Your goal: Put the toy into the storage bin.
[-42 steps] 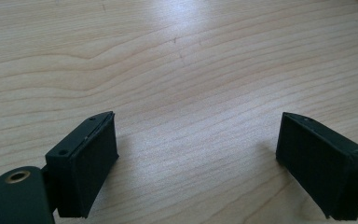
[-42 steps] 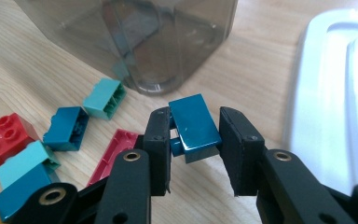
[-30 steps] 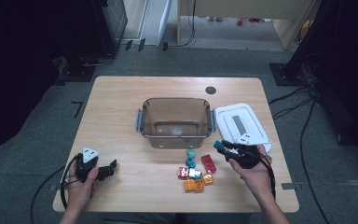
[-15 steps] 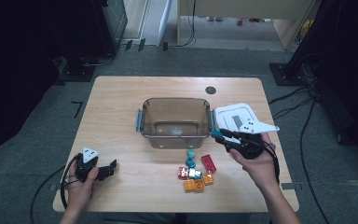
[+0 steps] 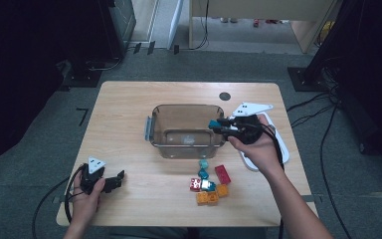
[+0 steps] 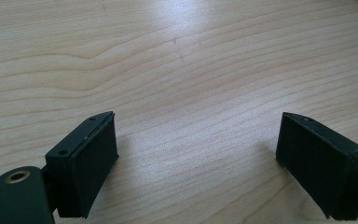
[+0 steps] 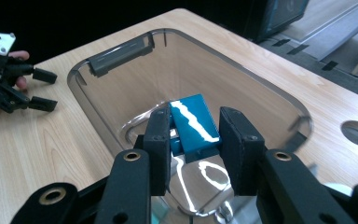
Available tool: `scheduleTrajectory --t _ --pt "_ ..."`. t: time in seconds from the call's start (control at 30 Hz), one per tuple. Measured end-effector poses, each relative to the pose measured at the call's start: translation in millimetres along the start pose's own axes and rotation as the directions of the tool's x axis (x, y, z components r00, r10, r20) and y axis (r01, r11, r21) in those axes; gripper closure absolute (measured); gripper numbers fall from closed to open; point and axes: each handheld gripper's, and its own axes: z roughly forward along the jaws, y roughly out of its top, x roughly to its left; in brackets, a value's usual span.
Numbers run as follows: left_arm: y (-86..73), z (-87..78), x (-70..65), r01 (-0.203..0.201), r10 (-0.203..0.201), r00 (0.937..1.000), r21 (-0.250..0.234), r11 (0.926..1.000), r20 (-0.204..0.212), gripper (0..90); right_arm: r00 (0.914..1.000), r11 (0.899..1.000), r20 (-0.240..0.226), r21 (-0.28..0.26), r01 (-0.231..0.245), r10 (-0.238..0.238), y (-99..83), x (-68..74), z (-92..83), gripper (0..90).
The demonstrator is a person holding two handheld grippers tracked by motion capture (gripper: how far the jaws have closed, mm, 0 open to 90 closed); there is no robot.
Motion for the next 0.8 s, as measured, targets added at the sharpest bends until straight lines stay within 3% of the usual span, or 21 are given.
scheduleTrajectory --t 0.47,0.8 --pt "0.0 -0.1 0.0 0.0 0.0 1.0 0.002 1.0 0.001 12.3 0.9981 0.991 -0.053 0.131 0.039 -0.032 26.0 -9.0 58.9 66.3" --pt "0.0 -0.1 0.0 -0.002 0.002 1.0 0.002 1.0 0.002 12.3 0.9965 0.959 -0.071 0.278 0.062 -0.044 33.3 -17.0 97.4 66.2"
